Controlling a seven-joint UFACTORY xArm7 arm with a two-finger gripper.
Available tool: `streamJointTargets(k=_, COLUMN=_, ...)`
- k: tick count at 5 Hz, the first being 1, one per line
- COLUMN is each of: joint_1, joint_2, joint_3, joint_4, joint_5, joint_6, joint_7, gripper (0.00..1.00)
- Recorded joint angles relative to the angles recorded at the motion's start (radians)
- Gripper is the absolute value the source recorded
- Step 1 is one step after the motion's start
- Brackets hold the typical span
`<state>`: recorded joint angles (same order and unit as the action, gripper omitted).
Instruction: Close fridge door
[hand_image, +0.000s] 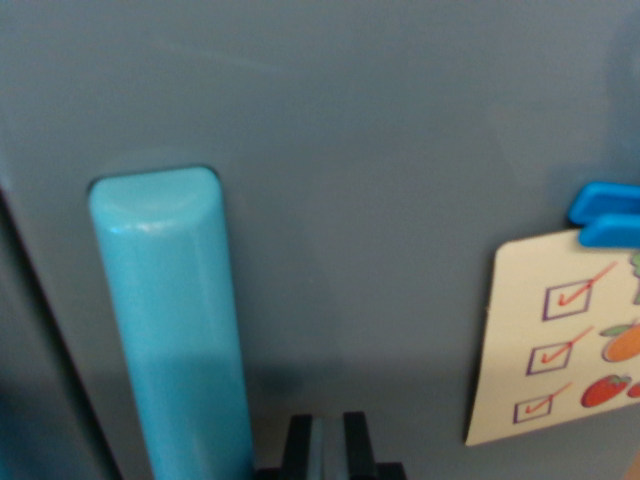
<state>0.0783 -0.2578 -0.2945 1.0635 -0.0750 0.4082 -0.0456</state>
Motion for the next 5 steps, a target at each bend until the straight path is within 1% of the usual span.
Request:
streamJointTargets(k=1, joint_1=0.0000, joint_2=0.014, joint_3=0.000, joint_4=0.009, joint_5=0.0000, joint_6=0.000, joint_7=0.000, gripper=1.00)
streamJointTargets(k=2, joint_1=0.0000, joint_2=0.014, joint_3=0.000, joint_4=0.009, joint_5=0.0000, joint_6=0.000, joint_7=0.000, gripper=1.00)
streamJointTargets(k=3, joint_1=0.0000, joint_2=0.017, joint_3=0.005, joint_4=0.012, joint_5=0.0000, joint_6=0.000, joint_7=0.000, gripper=1.00)
streamJointTargets(k=4, joint_1=0.0000, joint_2=0.017, joint_3=0.005, joint_4=0.012, joint_5=0.0000, joint_6=0.000, joint_7=0.000, gripper=1.00)
streamJointTargets(k=5, joint_1=0.0000, joint_2=0.025, joint_3=0.008, joint_4=0.024, joint_5=0.0000, joint_6=0.000, joint_7=0.000, gripper=1.00)
